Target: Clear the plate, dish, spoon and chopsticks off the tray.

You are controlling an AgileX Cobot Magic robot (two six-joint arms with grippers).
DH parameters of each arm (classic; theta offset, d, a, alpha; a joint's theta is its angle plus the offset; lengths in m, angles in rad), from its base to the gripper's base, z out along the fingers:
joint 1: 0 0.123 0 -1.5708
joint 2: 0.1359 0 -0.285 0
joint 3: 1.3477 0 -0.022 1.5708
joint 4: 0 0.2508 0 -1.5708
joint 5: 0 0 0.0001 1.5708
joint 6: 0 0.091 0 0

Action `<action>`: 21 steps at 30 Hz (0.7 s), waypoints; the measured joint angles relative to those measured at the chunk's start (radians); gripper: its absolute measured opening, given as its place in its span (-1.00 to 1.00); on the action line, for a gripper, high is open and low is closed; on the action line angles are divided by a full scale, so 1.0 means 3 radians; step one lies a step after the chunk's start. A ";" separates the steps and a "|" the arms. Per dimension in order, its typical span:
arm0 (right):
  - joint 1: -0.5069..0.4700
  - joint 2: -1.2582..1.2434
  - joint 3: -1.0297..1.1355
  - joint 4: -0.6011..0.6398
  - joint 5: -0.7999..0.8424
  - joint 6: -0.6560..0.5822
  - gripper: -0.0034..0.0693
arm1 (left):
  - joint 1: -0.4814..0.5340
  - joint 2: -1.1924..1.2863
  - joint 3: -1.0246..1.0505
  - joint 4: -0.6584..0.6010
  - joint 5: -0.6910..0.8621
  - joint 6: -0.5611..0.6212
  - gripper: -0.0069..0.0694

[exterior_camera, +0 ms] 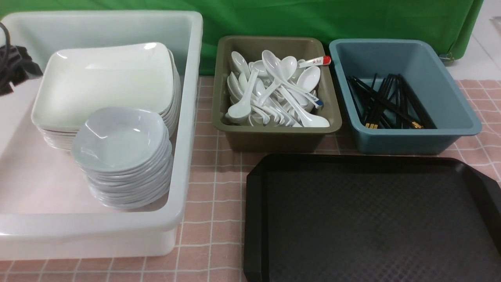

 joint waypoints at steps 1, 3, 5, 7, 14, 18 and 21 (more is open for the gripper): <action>0.0000 -0.0110 0.0004 -0.0049 0.0000 0.0036 -0.82 | 0.0000 -0.0077 0.0000 0.0066 0.0066 -0.0015 0.32; 0.0000 -0.0374 0.0080 -0.0152 -0.0009 0.0068 -0.82 | 0.0000 -0.0299 0.0000 0.0217 0.0247 -0.0061 0.02; 0.0000 -0.0622 0.0203 -0.0171 -0.0086 0.0068 -0.82 | 0.0000 -0.0460 0.0000 0.0303 0.0420 -0.0070 -0.27; 0.0000 -0.1058 0.0607 -0.0081 -0.0565 -0.0023 -0.82 | 0.0000 -0.0680 0.0000 0.0383 0.0571 -0.0055 -0.65; 0.0000 -0.1541 0.1867 0.1027 -0.2736 -0.0748 -0.82 | 0.0000 -0.0938 0.0000 0.0400 0.0606 -0.0043 -0.83; 0.0000 -0.1544 0.2343 0.1275 -0.3578 -0.0828 -0.82 | 0.0000 -0.0963 0.0000 0.0397 0.0597 -0.0043 -0.83; 0.0000 -0.1548 0.2516 0.1325 -0.3775 -0.0831 -0.82 | 0.0000 -0.0963 0.0000 0.0397 0.0597 -0.0043 -0.83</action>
